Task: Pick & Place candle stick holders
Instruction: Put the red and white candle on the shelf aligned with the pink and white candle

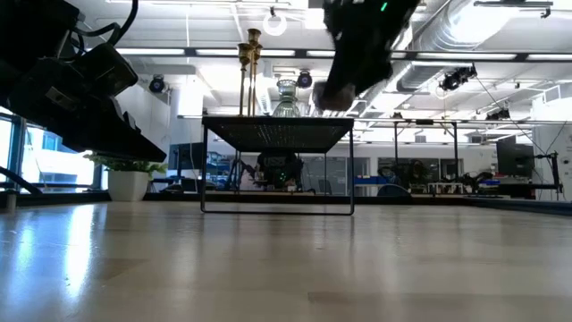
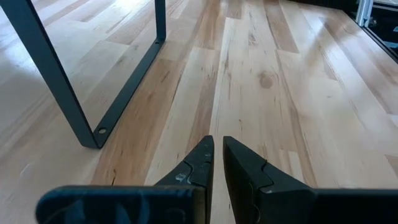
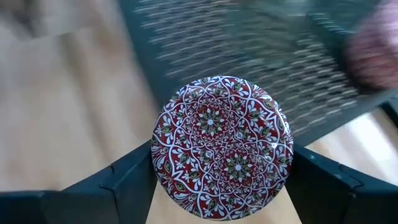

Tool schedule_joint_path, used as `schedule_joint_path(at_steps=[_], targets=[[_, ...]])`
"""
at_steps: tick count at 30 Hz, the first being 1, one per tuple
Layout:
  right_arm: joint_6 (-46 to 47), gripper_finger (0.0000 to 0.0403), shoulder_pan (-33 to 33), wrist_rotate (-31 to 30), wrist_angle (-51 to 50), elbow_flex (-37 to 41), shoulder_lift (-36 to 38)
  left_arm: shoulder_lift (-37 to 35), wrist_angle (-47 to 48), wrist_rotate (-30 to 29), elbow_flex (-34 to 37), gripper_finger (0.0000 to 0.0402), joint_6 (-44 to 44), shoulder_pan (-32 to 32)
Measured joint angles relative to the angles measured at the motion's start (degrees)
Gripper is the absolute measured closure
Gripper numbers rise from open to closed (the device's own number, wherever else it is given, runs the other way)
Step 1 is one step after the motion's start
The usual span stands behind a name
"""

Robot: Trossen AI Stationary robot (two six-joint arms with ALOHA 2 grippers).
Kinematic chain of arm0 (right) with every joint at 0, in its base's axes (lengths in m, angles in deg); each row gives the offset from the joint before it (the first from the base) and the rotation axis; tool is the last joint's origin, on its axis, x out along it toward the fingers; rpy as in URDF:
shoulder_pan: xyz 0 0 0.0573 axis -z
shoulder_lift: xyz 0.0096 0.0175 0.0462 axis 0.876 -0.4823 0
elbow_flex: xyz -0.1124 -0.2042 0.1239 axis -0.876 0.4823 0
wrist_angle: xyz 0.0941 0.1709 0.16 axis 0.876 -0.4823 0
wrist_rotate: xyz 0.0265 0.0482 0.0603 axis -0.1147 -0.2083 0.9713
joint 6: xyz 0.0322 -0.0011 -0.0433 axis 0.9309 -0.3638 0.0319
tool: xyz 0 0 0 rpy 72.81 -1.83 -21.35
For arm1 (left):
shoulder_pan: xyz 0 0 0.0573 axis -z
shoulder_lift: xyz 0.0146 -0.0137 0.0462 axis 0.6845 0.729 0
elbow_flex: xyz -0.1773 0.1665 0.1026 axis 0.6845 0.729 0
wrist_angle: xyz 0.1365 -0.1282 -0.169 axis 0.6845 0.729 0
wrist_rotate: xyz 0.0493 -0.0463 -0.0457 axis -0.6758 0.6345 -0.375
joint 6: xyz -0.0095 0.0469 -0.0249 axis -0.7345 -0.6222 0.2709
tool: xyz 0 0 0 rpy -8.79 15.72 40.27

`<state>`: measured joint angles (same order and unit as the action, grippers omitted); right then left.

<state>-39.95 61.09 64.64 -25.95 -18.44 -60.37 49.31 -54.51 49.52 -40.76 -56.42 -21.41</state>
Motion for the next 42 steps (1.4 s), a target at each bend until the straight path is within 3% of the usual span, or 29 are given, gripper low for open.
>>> schedule_joint_path(at_steps=[6,12,42], targets=[[-5.6,0.0112,8.9,2.8,1.8,0.0,-1.4,0.0,0.0,0.2,0.0,0.0369,0.4,0.0],[-7.3,0.0112,12.8,4.6,5.6,0.1,-1.4,0.0,0.0,0.4,0.0,0.0369,0.4,0.0],[-11.8,0.0111,14.4,4.0,8.5,0.1,-4.0,0.0,-0.4,1.9,0.0,0.0369,1.0,0.0]])
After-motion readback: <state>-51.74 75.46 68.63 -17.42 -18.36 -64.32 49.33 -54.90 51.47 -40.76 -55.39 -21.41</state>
